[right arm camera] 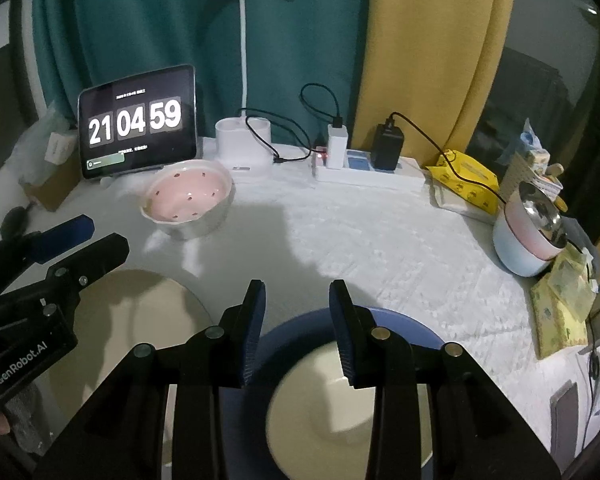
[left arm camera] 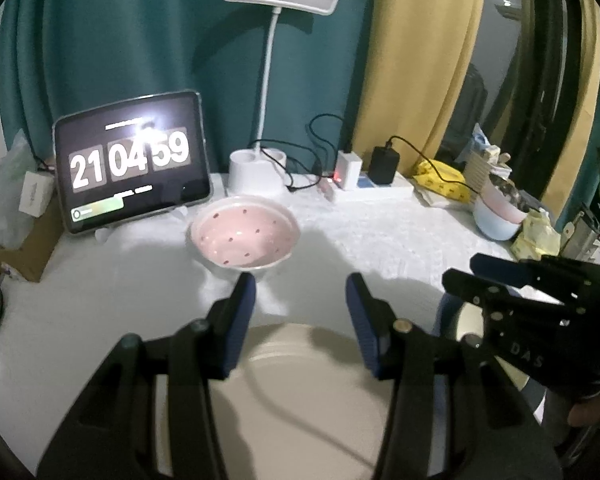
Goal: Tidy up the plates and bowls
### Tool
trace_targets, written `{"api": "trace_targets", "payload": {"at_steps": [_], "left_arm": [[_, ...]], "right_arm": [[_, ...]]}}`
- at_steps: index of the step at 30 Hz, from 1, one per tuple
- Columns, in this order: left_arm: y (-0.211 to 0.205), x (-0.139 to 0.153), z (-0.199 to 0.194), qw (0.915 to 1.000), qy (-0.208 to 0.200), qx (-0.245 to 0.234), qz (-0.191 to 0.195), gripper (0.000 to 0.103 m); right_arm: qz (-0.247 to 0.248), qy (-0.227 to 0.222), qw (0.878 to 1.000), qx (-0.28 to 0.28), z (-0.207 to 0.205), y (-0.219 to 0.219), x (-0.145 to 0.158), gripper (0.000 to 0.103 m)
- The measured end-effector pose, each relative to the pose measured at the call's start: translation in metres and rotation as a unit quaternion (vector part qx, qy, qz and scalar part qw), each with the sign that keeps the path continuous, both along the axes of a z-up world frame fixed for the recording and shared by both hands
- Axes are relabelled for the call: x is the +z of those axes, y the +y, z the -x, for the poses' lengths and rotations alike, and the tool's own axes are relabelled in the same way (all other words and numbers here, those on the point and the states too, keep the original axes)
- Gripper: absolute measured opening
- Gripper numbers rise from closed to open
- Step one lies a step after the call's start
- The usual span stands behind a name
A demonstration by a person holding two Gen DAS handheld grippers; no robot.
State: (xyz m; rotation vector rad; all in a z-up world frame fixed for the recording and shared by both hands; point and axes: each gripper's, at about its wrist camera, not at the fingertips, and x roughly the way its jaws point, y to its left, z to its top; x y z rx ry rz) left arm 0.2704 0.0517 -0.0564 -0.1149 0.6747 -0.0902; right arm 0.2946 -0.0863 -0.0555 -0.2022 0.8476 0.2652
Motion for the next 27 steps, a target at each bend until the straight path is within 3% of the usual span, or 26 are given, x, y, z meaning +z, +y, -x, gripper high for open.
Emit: {"api": "trace_targets", "payload": {"at_steps": [27], "left_arm": [[0.059,0.0,-0.048,0.9995,0.002,0.031,-0.007,0.048]], "right_arm": [[-0.002,0.001,1.0,0.025,-0.045,0.047,-0.002,0.035]]}}
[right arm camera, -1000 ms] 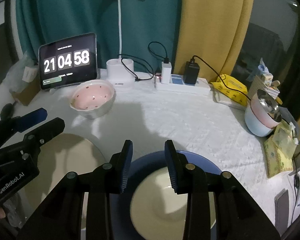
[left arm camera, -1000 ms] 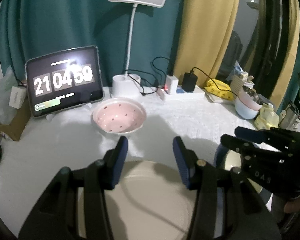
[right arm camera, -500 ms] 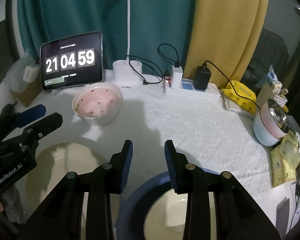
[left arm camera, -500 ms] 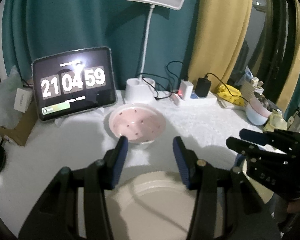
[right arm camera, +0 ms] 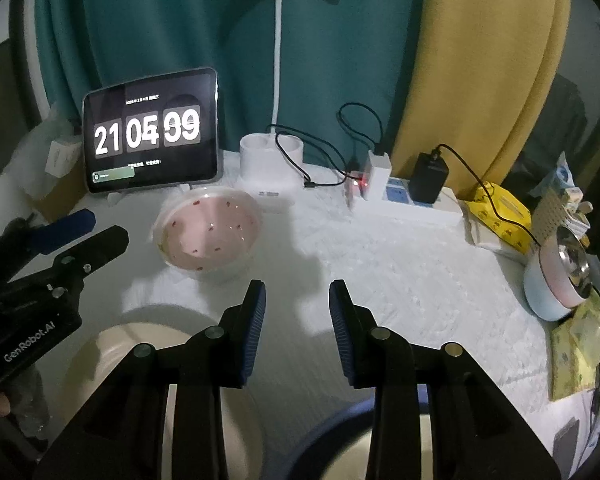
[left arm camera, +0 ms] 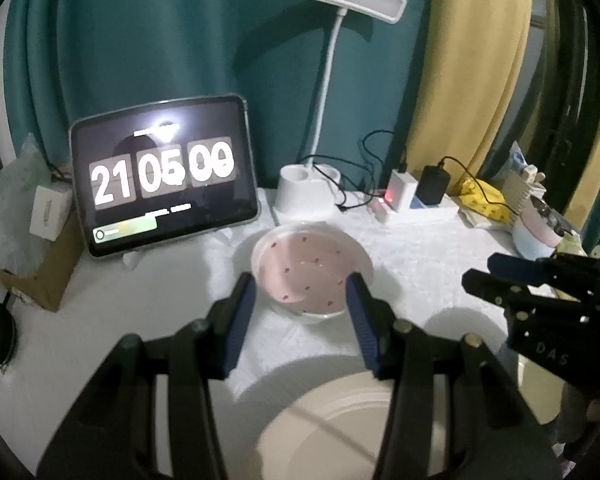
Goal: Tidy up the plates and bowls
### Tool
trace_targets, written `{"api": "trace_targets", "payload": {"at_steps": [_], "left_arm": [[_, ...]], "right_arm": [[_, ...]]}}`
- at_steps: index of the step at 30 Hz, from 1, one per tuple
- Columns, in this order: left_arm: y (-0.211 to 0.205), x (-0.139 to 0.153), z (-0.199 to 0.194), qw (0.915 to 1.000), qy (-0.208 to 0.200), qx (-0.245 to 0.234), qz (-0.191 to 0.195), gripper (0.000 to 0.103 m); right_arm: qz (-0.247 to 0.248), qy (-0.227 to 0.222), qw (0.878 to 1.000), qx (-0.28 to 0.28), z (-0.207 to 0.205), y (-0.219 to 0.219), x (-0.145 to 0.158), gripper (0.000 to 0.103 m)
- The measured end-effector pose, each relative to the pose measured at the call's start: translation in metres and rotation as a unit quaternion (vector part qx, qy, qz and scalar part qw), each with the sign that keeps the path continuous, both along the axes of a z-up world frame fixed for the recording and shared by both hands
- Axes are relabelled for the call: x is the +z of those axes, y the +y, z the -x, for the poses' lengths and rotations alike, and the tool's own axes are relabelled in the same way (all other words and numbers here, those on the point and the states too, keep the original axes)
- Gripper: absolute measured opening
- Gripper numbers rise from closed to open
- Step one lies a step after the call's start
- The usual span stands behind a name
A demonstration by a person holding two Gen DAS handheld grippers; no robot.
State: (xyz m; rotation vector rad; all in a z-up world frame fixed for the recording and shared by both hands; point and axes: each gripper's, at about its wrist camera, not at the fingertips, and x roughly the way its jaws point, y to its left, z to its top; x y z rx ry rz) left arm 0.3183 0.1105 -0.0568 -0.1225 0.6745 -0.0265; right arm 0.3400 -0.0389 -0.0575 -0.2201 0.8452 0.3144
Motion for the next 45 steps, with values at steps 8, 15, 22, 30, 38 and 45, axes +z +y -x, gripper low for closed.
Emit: {"api": "trace_targets", "payload": {"at_steps": [8,15,22,30,38,45], "left_arm": [[0.012,-0.014,-0.021,0.9996,0.023,0.001,0.016,0.048],[0.02,-0.032,-0.04,0.9988,0.044,0.007,0.022,0.048],[0.027,-0.052,-0.059,0.9969,0.071,0.008,0.033,0.048],[0.033,-0.068,-0.076,0.9928,0.109,0.002,0.05,0.048],[0.034,-0.079,-0.085,0.9895,0.13,-0.007,0.062,0.048],[0.04,-0.089,-0.092,0.9853,0.152,-0.006,0.079,0.047]], "right_arm": [[-0.011,0.021,1.0,-0.003,-0.025,0.017,-0.01,0.035],[-0.028,0.047,0.998,-0.014,-0.048,0.028,-0.025,0.035],[-0.044,0.094,0.994,-0.032,-0.071,0.038,-0.043,0.035],[-0.048,0.132,0.988,-0.057,-0.089,0.048,-0.064,0.04],[-0.055,0.146,0.986,-0.067,-0.097,0.054,-0.081,0.04],[-0.053,0.162,0.983,-0.073,-0.101,0.059,-0.096,0.04]]}}
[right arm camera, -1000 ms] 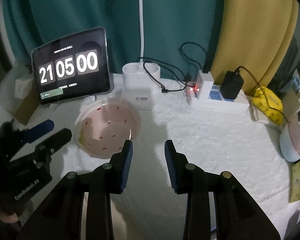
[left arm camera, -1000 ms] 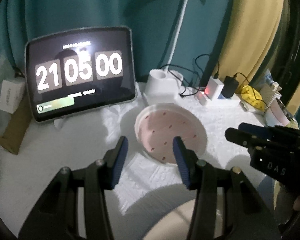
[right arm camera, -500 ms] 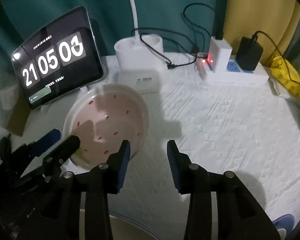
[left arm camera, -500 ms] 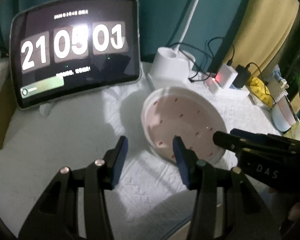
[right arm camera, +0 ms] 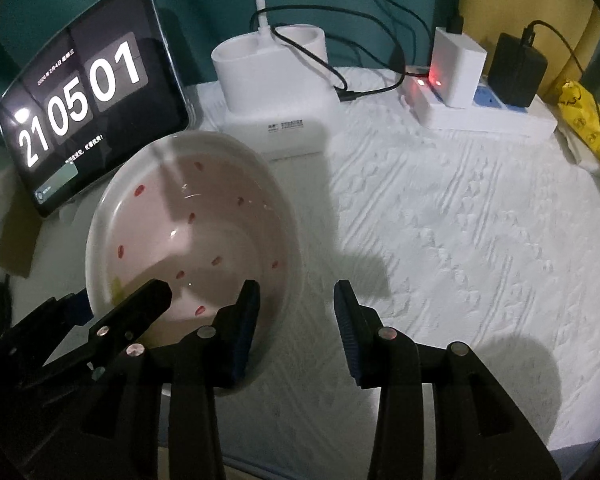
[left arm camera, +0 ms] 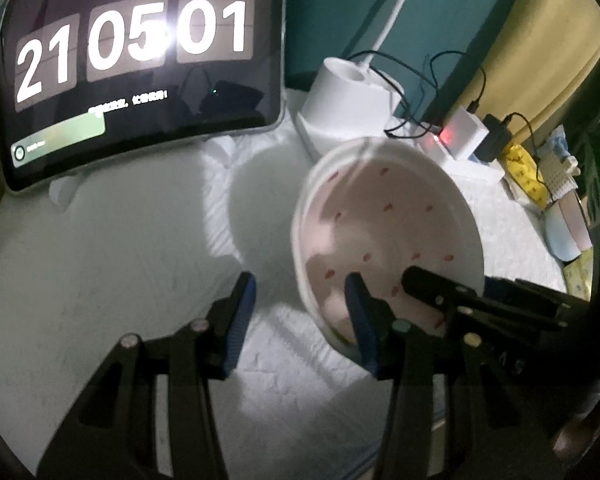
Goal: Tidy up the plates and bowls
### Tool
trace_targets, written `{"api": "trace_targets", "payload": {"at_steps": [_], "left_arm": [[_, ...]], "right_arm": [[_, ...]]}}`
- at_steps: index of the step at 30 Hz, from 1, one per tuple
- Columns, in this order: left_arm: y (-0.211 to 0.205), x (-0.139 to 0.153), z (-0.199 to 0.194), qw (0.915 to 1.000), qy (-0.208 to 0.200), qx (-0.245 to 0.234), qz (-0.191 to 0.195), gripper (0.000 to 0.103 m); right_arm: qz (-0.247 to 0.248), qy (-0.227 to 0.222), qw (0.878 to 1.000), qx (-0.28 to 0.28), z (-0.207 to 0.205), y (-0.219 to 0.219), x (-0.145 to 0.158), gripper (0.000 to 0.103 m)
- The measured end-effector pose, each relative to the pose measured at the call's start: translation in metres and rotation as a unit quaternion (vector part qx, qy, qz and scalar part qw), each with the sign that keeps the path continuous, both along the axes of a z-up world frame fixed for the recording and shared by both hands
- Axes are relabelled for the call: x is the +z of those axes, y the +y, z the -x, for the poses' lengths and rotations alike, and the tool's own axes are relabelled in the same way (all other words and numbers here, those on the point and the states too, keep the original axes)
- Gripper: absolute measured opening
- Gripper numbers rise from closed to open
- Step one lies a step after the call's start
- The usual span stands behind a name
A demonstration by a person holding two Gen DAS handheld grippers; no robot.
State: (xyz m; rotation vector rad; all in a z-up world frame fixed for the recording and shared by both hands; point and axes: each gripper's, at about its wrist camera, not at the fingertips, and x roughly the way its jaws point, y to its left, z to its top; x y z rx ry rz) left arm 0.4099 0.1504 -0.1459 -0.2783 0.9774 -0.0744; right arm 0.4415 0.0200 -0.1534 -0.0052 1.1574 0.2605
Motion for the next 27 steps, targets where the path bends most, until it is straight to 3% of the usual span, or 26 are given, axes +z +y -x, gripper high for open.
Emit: {"api": "trace_targets", "payload": {"at_steps": [2,4,6,27], "left_arm": [[-0.002,0.001,0.001,1.0,-0.004,-0.007,-0.002,0.041],[-0.009,0.003,0.001,0.9996,-0.011,-0.019,-0.02,0.026],[-0.013,0.004,0.001,0.9991,-0.013,-0.023,-0.032,0.022],[-0.024,0.036,0.023,0.9969,-0.06,-0.026,-0.045,0.02]], "right_arm": [[-0.003,-0.003,1.0,0.009,0.001,0.003,0.001,0.034],[-0.011,-0.005,1.0,0.02,0.004,0.007,0.0,0.023],[-0.004,-0.013,1.0,0.023,0.006,0.008,0.001,0.019],[-0.012,-0.059,0.998,0.028,0.033,0.001,0.042,0.019]]}}
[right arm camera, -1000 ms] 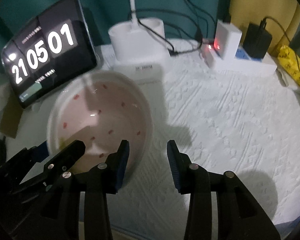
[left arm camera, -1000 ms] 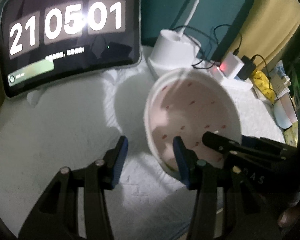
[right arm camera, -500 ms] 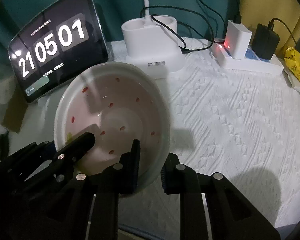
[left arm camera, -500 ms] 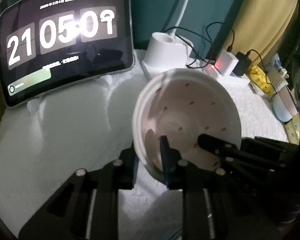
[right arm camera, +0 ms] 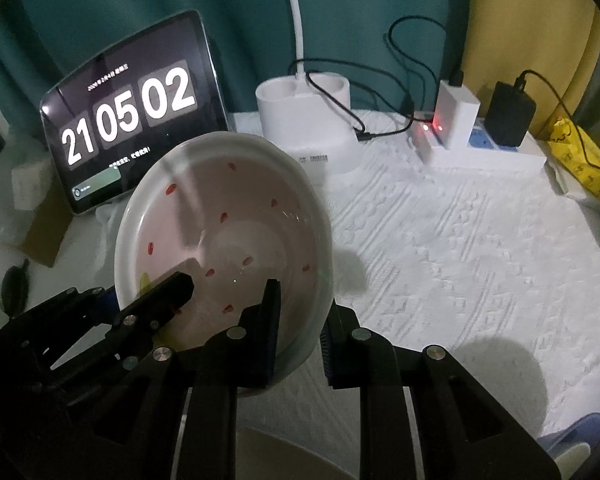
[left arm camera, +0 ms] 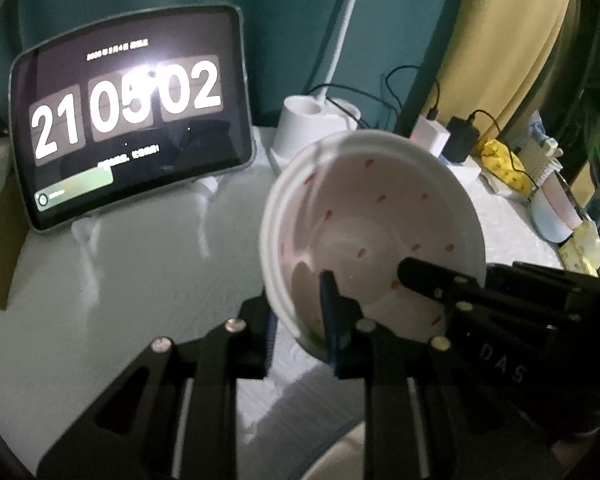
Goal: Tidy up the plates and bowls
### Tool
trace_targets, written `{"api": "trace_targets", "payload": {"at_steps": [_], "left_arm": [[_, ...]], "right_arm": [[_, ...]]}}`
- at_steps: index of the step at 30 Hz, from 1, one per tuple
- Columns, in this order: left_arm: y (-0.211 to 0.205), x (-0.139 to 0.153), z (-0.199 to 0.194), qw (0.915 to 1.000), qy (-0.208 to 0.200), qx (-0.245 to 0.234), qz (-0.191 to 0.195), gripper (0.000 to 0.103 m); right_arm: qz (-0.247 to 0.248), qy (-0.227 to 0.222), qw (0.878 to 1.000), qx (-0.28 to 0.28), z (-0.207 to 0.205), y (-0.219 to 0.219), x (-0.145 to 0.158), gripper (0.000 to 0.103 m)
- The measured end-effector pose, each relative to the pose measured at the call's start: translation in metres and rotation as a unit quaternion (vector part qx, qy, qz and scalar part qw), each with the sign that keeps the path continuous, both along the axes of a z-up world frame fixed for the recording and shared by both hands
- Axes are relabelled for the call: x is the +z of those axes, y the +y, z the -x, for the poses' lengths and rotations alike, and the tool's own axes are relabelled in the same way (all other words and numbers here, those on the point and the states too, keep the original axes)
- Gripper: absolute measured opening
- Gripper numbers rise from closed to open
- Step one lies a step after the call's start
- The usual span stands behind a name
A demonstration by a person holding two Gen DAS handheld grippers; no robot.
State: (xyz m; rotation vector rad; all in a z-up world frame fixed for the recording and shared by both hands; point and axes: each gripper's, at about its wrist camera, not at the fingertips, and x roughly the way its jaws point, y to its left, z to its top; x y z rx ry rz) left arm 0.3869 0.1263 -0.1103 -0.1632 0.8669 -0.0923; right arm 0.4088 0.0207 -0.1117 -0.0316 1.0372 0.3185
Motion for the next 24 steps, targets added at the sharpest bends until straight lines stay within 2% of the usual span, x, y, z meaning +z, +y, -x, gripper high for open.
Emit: {"api": "trace_targets", "payload": {"at_steps": [24], "left_arm": [[-0.023,0.033,0.039,0.9994,-0.032,-0.01,-0.009,0.02]], "right_arm": [[-0.023,-0.035,0.999,-0.007,0.036,-0.026,0.038,0.019]]}}
